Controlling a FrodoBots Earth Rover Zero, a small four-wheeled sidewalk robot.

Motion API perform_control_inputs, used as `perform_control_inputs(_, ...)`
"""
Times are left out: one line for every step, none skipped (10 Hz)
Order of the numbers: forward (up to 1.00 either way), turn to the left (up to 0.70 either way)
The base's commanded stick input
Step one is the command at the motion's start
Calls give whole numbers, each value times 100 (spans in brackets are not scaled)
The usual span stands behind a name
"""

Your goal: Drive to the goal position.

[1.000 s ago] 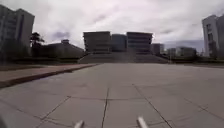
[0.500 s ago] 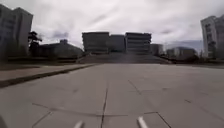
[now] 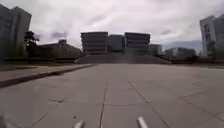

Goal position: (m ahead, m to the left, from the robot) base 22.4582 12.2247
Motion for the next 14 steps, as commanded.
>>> perform_control_inputs(100,0)
perform_control_inputs(100,0)
perform_control_inputs(100,0)
perform_control_inputs(100,0)
perform_control_inputs(100,0)
perform_control_inputs(100,0)
perform_control_inputs(100,0)
perform_control_inputs(100,0)
perform_control_inputs(100,0)
perform_control_inputs(100,0)
perform_control_inputs(100,8)
perform_control_inputs(100,22)
perform_control_inputs(100,36)
perform_control_inputs(100,29)
